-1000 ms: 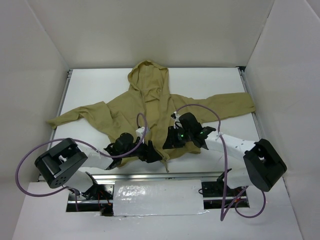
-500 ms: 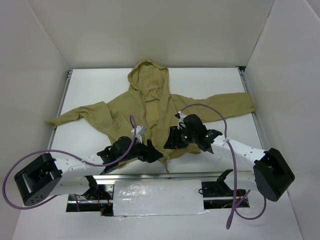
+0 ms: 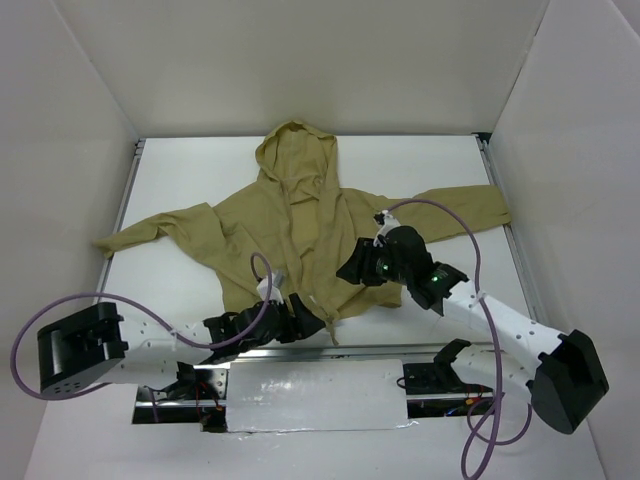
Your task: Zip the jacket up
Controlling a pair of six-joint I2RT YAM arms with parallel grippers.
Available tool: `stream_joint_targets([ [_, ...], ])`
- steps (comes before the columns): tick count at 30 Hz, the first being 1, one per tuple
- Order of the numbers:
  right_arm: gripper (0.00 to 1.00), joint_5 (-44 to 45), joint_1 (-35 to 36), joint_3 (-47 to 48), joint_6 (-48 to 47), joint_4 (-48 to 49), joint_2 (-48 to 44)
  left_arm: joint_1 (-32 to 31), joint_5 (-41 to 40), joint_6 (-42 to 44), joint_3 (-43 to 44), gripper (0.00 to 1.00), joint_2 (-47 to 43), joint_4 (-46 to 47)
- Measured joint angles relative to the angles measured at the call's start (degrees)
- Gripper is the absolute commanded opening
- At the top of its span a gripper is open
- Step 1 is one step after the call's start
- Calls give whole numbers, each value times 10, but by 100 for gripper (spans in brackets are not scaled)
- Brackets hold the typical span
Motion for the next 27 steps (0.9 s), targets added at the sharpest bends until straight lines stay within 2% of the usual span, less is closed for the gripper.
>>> stream_joint_targets([
  [4, 50, 0, -1, -3, 0, -1, -17, -12, -25, -16, -12, 65, 50, 57],
  [11, 50, -9, -7, -10, -6, -16, -43, -14, -46, -21, -25, 64, 107, 163],
  [12, 50, -11, -7, -10, -7, -17, -43, -15, -48, -21, -25, 59, 111, 168],
  [15, 49, -14, -8, -10, -11, -21, -43, -15, -51, -19, -25, 51, 115, 178],
  [24, 49, -26, -10, -10, -14, -21, -39, -15, -56, -18, -25, 51, 127, 203],
  [27, 49, -28, -10, -10, -15, -22, -37, -15, -54, -18, -26, 42, 149, 227],
])
